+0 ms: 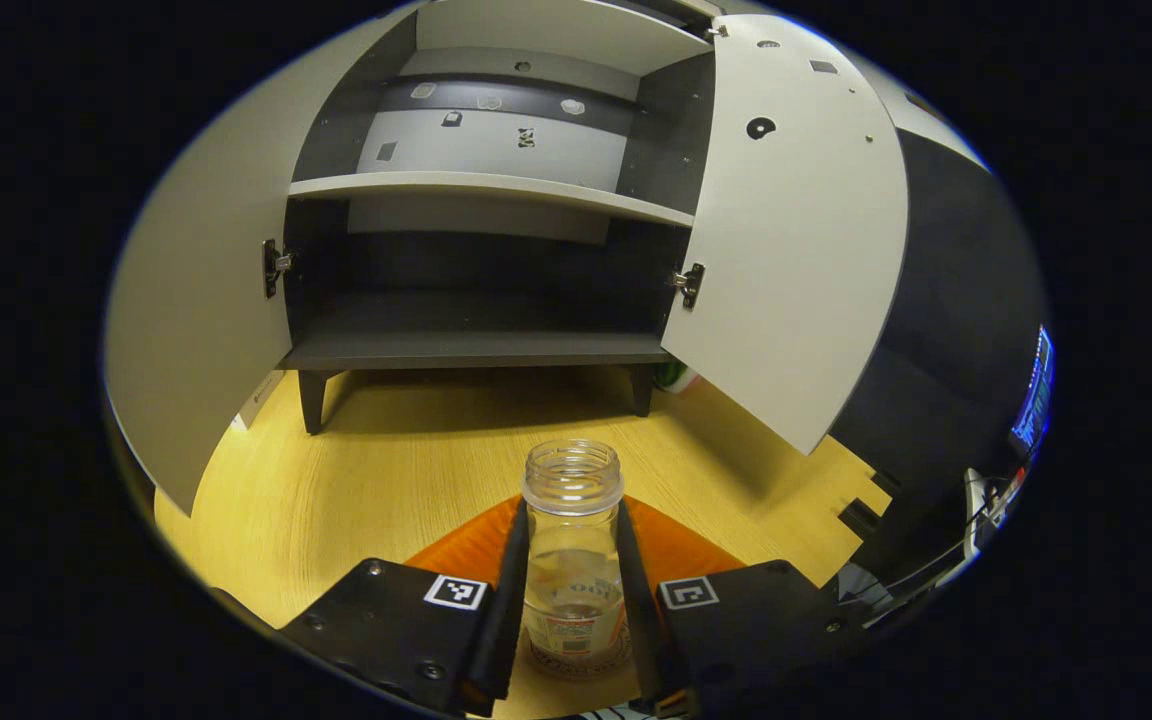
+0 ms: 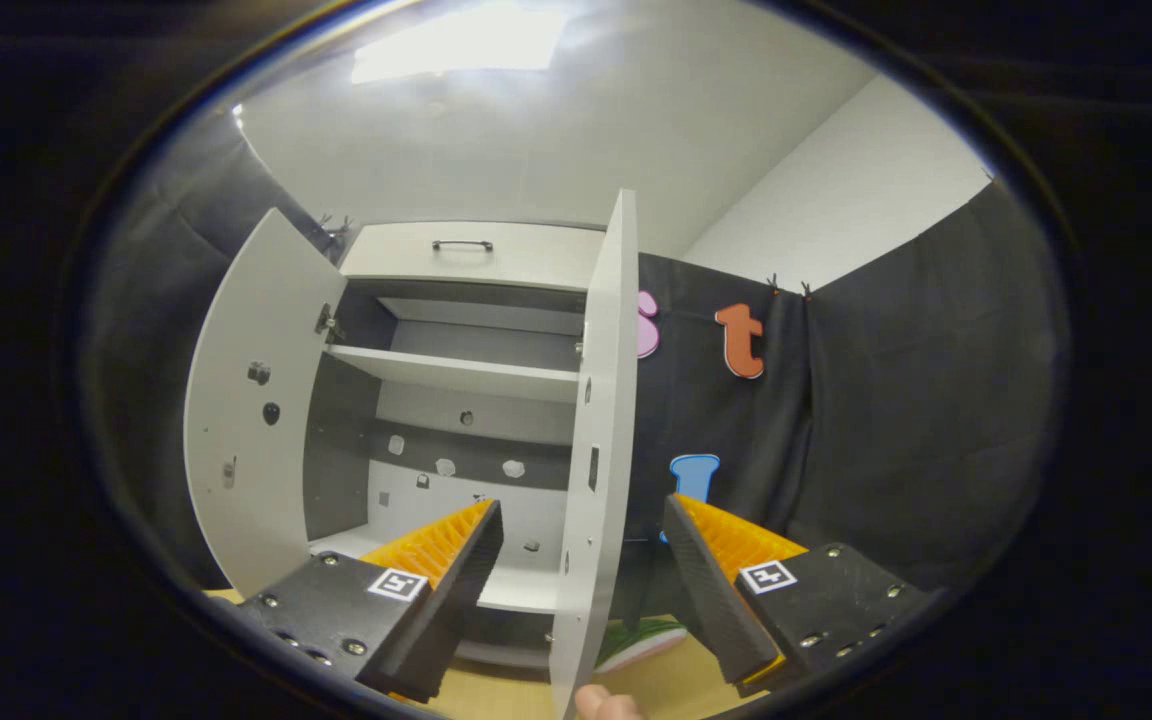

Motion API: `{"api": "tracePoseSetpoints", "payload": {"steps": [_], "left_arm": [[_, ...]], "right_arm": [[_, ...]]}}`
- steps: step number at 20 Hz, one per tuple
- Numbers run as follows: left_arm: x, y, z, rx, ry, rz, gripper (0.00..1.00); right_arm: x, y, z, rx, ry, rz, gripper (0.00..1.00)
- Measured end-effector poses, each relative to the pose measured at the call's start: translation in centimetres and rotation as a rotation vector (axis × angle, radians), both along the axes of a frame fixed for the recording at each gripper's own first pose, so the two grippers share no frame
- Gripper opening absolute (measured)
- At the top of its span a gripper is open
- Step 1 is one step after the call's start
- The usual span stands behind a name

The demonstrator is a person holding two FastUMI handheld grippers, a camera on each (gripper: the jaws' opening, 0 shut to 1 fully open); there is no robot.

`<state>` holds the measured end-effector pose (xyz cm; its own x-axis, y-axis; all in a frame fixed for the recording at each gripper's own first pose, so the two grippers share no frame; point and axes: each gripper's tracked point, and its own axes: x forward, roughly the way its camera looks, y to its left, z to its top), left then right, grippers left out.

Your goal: Grasp the bottle in the cabinet with the left hand and place it on the coaster, then close the right door with the right hand and the left door with the left hand.

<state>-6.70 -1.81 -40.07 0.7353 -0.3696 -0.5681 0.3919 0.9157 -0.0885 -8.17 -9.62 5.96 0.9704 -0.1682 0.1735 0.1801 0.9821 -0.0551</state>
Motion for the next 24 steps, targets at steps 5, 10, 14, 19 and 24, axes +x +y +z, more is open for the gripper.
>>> {"api": "tracePoseSetpoints", "payload": {"steps": [5,10,14,19,24], "left_arm": [[-0.6,-0.1,0.1,0.013,-0.003,-0.012,0.49],[-1.4,-0.1,0.2,0.025,0.001,-0.019,0.52],[-2.0,0.0,0.3,0.031,0.011,-0.021,0.49],[-3.0,0.0,0.4,0.063,0.018,-0.036,0.54],[-4.1,-0.2,0.1,0.067,0.059,-0.029,0.58]], "right_arm": [[0.1,0.1,-0.2,0.003,0.004,0.005,0.98],[0.4,0.2,-0.4,0.006,0.005,0.018,0.98],[0.6,0.3,-0.6,0.013,0.009,0.022,0.98],[0.8,0.3,-0.7,0.016,0.008,0.022,0.98],[1.0,0.3,-0.9,0.020,0.013,0.029,0.98]]}}
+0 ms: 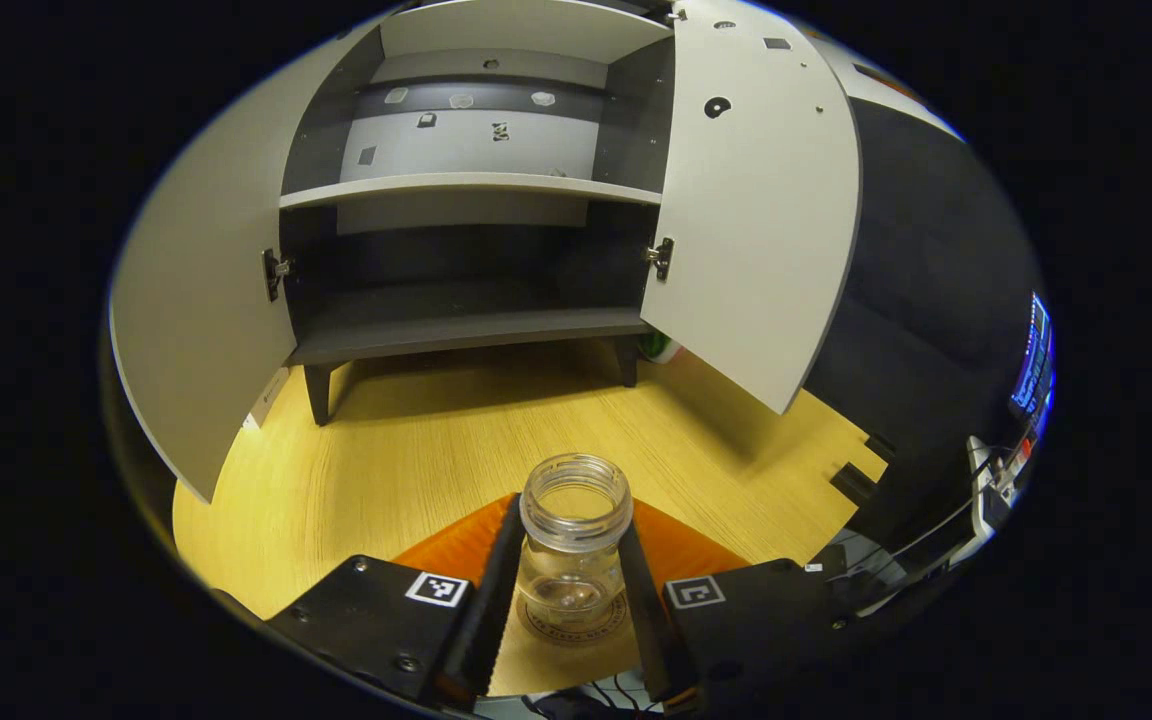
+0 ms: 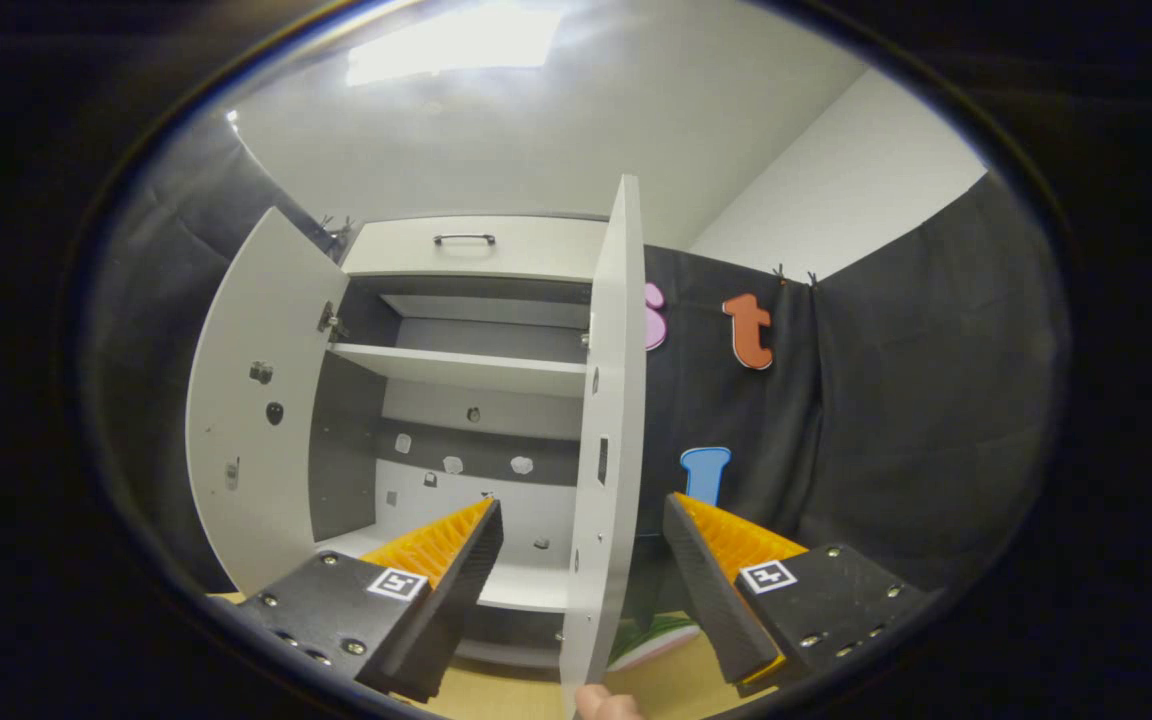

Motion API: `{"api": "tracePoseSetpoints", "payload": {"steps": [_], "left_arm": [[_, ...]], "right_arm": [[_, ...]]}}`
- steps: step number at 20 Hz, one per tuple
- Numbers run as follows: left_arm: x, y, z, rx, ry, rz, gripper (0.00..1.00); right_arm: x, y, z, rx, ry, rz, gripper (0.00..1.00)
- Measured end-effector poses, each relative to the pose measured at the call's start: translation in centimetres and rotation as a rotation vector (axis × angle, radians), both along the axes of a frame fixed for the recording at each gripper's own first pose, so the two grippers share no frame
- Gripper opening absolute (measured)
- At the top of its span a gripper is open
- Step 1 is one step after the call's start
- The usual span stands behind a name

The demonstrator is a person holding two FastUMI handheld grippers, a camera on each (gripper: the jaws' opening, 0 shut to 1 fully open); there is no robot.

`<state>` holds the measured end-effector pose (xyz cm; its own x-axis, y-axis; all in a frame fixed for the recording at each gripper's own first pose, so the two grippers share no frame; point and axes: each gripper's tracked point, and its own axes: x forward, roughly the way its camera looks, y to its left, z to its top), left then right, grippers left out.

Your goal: Grasp the bottle in the cabinet with the left hand and place it on the coaster, then close the right door with the right hand and the left door with the left hand.

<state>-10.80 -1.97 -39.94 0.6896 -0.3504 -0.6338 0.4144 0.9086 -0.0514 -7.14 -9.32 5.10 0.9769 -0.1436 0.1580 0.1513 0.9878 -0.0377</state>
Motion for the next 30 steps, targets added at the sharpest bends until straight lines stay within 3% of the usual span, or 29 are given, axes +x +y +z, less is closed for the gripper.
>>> {"api": "tracePoseSetpoints", "payload": {"steps": [2,3,7,11,13,14,15,17,18,20,23,26,29,30], "left_arm": [[-0.3,0.0,0.1,-0.002,0.003,0.004,0.67],[-0.3,0.0,0.2,0.001,0.001,0.003,0.63],[-0.3,-0.3,1.1,-0.007,-0.011,0.004,0.67],[-0.3,-1.3,3.3,-0.040,-0.034,-0.014,0.65],[0.1,-1.7,4.9,-0.055,-0.059,-0.012,0.65],[0.4,-2.0,5.9,-0.065,-0.078,-0.009,0.65],[0.6,-2.2,6.9,-0.072,-0.096,-0.006,0.65],[1.5,-2.5,9.1,-0.085,-0.139,0.004,0.65],[2.0,-2.6,10.2,-0.086,-0.158,0.008,0.65],[3.0,-2.6,12.6,-0.087,-0.206,0.022,0.66],[4.7,-2.6,16.6,-0.096,-0.277,0.051,0.74],[6.2,-2.6,21.1,-0.125,-0.354,0.097,0.75],[7.3,-2.2,24.7,-0.144,-0.405,0.143,0.95],[7.6,-1.9,25.7,-0.140,-0.419,0.159,0.95]], "right_arm": [[0.1,0.0,-0.1,0.001,0.001,0.001,0.98],[0.1,0.0,-0.1,0.002,0.003,0.000,0.98],[0.2,-0.3,-0.4,0.005,0.008,-0.005,0.98],[0.5,-1.2,-0.4,0.007,0.005,-0.018,0.98],[0.4,-1.9,-0.5,0.006,0.006,-0.030,0.98],[0.4,-2.2,-0.5,0.006,0.006,-0.037,0.93],[0.4,-2.6,-0.6,0.006,0.008,-0.043,0.98],[0.4,-3.2,-0.6,0.004,0.009,-0.055,0.98],[0.4,-3.5,-0.6,0.002,0.008,-0.060,0.93],[0.3,-4.2,-0.4,-0.003,0.003,-0.074,0.98],[0.3,-5.4,-0.4,-0.007,-0.001,-0.095,0.98],[0.3,-6.6,-0.5,-0.013,-0.001,-0.124,0.98],[0.4,-7.8,-0.8,-0.008,0.004,-0.146,0.98],[0.5,-8.1,-1.0,-0.007,0.009,-0.153,0.98]]}}
